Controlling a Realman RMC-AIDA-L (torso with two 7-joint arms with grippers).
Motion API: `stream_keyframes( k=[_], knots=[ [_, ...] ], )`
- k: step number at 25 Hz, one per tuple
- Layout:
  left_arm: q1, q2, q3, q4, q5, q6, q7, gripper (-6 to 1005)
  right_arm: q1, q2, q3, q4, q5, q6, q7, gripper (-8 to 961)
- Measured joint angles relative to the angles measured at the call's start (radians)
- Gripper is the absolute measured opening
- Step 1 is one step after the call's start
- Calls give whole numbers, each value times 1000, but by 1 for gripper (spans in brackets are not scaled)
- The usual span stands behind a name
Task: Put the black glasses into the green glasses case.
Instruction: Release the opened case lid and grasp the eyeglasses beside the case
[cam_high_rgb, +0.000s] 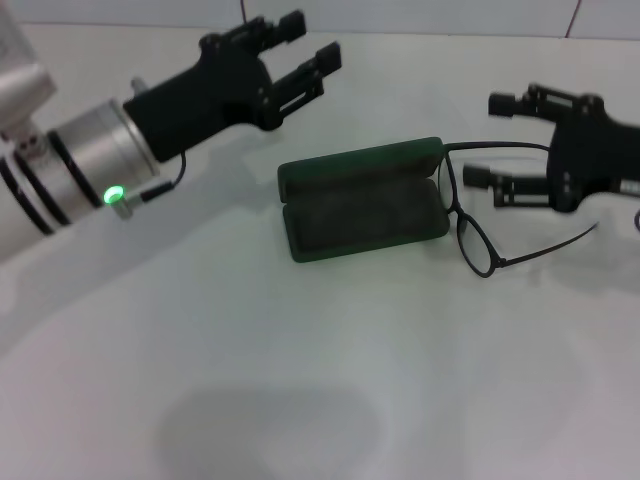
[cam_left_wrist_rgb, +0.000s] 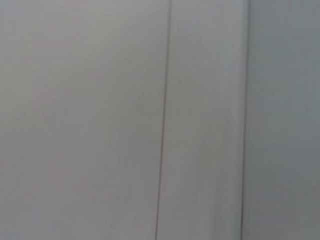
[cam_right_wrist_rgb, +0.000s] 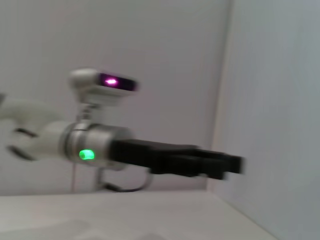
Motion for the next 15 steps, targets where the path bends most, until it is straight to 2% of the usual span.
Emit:
stream_keyframes(
  k=[3,6,8,9,15],
  knots=[
    [4,1,-2,-59,-20,14,14,566,-5,-2,-43,-121,-55,69,188,830],
    [7,1,-2,-90,-22,16,16,566,14,-3,-83,-248,-191,105,446,826],
    [7,1,-2,-102,-20,17,21,566,23,-3,-91,-269,-224,108,502,822],
    [7,1,-2,-106,-19,17,27,567,64,-2,-122,-332,-377,109,728,821],
    [6,1,3,-119,-14,18,52,567,138,3,-241,-399,-587,119,1053,811]
  ],
)
